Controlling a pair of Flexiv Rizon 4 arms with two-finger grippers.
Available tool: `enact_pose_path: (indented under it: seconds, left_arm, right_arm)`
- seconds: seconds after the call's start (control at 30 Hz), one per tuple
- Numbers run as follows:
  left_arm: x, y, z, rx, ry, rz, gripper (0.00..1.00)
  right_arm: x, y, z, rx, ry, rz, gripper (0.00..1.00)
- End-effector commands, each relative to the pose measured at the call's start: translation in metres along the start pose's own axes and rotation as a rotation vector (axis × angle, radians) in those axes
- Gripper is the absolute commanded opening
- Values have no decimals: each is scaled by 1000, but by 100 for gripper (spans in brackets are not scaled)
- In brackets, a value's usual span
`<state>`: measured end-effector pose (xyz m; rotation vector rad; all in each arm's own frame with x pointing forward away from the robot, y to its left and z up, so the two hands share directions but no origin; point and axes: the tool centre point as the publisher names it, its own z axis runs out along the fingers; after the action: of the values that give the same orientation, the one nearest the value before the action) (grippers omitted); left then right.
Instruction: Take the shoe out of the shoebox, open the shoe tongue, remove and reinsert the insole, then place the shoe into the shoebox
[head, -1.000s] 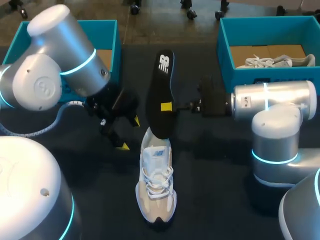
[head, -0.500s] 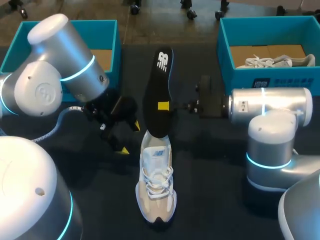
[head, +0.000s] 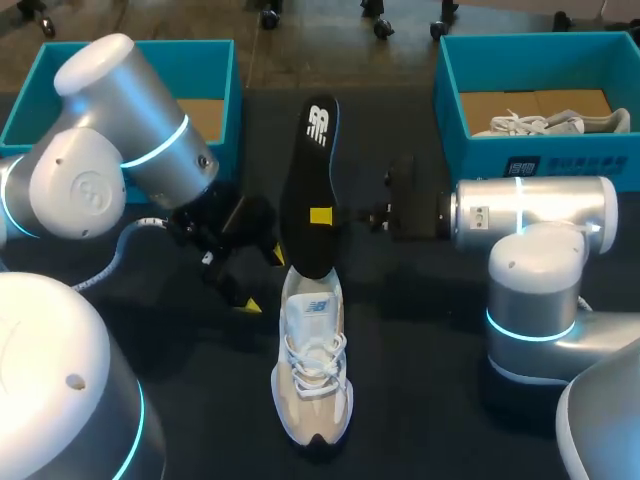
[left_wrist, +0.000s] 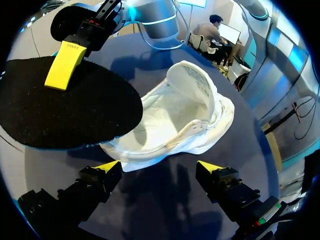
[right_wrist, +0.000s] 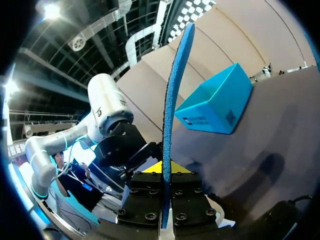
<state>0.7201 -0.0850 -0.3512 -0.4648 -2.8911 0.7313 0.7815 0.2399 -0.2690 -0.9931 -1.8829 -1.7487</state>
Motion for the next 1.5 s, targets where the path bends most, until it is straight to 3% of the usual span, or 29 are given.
enact_pose_path:
  seconds: [0.03,0.97,1.5]
  left_arm:
    - [2,2,0,2,-4,1,100]
    - [1,6,0,12,-19,-12,100]
    - [1,6,0,12,-19,-12,100]
  right_arm:
    - [-6,-1,3,-6,17,-9,0]
    - [-18,-16,4,-25,80,-68,0]
    - [-10,-18,19,-32,102,-88,0]
